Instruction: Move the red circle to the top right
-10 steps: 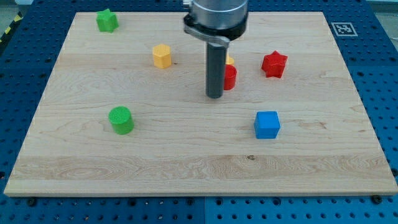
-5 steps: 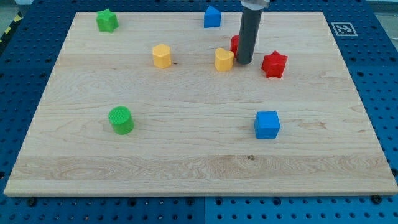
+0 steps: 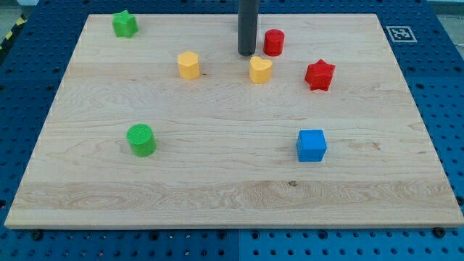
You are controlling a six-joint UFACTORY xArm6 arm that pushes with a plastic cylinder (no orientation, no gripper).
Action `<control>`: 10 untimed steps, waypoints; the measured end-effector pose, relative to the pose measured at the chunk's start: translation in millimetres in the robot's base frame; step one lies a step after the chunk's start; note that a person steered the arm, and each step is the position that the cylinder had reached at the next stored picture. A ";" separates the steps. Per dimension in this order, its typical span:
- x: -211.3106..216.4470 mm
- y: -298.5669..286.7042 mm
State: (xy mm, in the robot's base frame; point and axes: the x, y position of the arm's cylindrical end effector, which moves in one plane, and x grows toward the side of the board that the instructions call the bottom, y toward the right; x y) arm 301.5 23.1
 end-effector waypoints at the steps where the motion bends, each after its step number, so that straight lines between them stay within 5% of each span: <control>1: -0.6 0.4; 8: -23.2 170.3; 10: -41.5 174.9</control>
State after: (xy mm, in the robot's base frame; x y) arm 259.9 198.1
